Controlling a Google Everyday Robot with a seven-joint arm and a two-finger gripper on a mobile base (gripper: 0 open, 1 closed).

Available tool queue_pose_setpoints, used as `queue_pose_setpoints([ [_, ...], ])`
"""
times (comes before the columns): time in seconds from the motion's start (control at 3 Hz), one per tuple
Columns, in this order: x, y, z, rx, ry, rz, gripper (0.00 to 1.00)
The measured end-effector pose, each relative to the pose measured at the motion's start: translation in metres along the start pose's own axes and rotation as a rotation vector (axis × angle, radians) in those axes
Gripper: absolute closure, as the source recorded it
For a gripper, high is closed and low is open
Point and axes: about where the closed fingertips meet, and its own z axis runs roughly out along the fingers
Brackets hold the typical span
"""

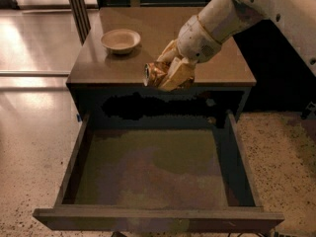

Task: Place orange can into top drawer

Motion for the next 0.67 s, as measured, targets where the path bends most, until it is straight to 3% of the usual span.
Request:
queue_pose_setpoints([
  [0.33, 0.001, 0.001, 0.001, 0.002, 0.002, 0.001, 1.00],
  [0.67, 0.014, 0.016, 0.012, 0.035, 0.027, 0.019, 1.00],
])
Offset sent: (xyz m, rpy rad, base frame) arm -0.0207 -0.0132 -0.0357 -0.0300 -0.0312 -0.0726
